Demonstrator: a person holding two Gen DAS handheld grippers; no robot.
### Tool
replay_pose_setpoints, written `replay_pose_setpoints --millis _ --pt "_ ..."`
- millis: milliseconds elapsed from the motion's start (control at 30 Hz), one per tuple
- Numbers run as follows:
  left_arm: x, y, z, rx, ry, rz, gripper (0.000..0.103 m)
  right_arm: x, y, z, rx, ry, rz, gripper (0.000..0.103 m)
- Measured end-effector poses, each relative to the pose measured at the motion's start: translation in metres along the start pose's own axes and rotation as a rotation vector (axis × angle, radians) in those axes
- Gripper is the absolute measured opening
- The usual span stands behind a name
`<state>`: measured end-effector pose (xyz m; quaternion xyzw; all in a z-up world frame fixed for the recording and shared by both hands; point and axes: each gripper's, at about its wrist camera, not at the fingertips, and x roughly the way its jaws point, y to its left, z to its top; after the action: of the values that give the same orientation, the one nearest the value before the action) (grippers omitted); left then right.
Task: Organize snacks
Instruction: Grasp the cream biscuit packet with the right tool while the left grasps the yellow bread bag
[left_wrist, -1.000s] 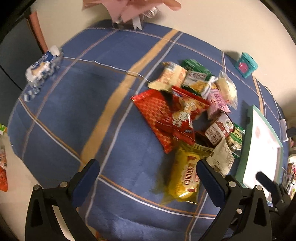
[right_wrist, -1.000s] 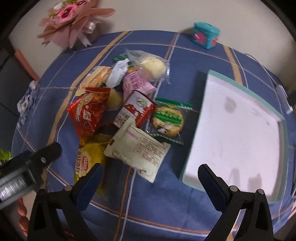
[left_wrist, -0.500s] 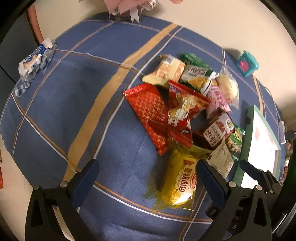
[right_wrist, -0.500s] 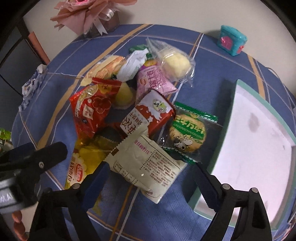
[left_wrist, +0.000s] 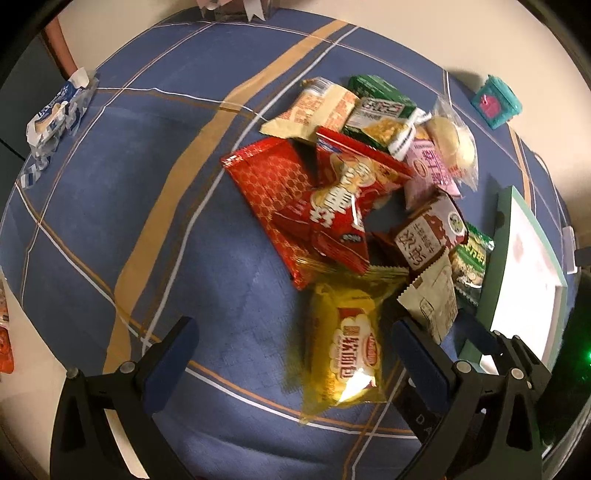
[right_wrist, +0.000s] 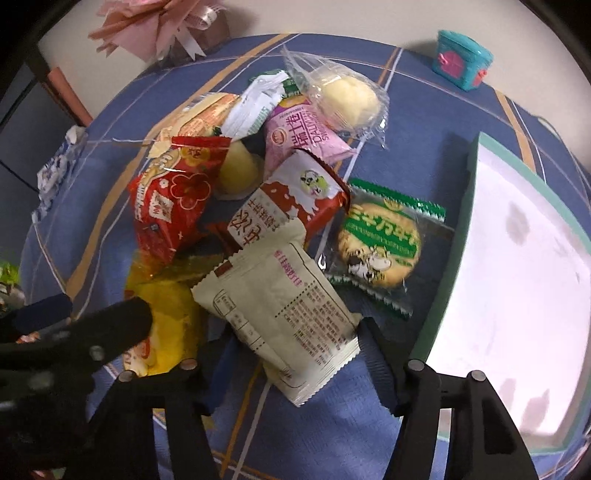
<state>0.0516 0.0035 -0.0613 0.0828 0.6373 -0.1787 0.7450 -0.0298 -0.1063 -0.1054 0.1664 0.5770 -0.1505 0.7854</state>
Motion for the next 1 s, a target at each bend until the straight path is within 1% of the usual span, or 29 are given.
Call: replay_pose_setpoints --millis 100,200,233,267,300,333,433,500,533,567,600,667,733,833,1000 --pt "0.002 -0.007 -0.002 0.003 0.009 0.007 0.103 -0.003 -0.004 -0.007 0.026 0.002 0.027 0.059" --pt "0.005 -0.024 -0.011 0.009 0.013 0.017 0.102 -0.008 -0.01 -0.018 0.042 0.002 0.041 0.056" --pt "0.007 -0.027 -0.013 0.01 0.016 0.023 0.099 -0.01 -0.012 -0.023 0.043 -0.001 0.041 0.055" --pt "0.01 -0.029 -0.015 0.007 0.026 0.024 0.092 -0.015 -0.01 -0.023 0.044 0.0 0.04 0.055" --pt "0.014 -0.033 -0.016 0.001 0.036 0.018 0.088 -0.016 -0.012 -0.028 0.047 0.0 0.041 0.052" --pt "0.019 -0.034 -0.018 -0.011 0.051 0.004 0.082 -0.015 -0.013 -0.031 0.053 0.006 0.043 0.051" --pt "0.031 -0.036 -0.025 -0.047 0.082 -0.023 0.076 -0.019 -0.024 -0.043 0.081 0.037 0.046 0.047" --pt "0.039 -0.036 -0.027 -0.055 0.085 -0.013 0.066 -0.019 -0.027 -0.047 0.088 0.038 0.044 0.047" --pt "0.042 -0.037 -0.028 -0.062 0.09 -0.011 0.063 -0.019 -0.028 -0.047 0.089 0.037 0.046 0.047" --pt "0.045 -0.036 -0.031 -0.075 0.093 -0.018 0.059 -0.019 -0.028 -0.048 0.092 0.037 0.048 0.047" --pt "0.047 -0.035 -0.033 -0.088 0.096 -0.027 0.057 -0.02 -0.029 -0.048 0.097 0.036 0.051 0.047" --pt "0.052 -0.037 -0.036 -0.102 0.096 -0.032 0.047 -0.02 -0.033 -0.049 0.108 0.037 0.06 0.047" --pt "0.054 -0.038 -0.037 -0.105 0.085 -0.025 0.044 -0.021 -0.034 -0.049 0.11 0.038 0.064 0.047" --pt "0.048 -0.04 -0.034 -0.105 0.071 -0.025 0.043 -0.018 -0.033 -0.053 0.116 0.038 0.068 0.047" --pt "0.039 -0.036 -0.032 -0.127 0.047 -0.04 0.043 -0.019 -0.049 -0.04 0.126 0.044 0.076 0.047"
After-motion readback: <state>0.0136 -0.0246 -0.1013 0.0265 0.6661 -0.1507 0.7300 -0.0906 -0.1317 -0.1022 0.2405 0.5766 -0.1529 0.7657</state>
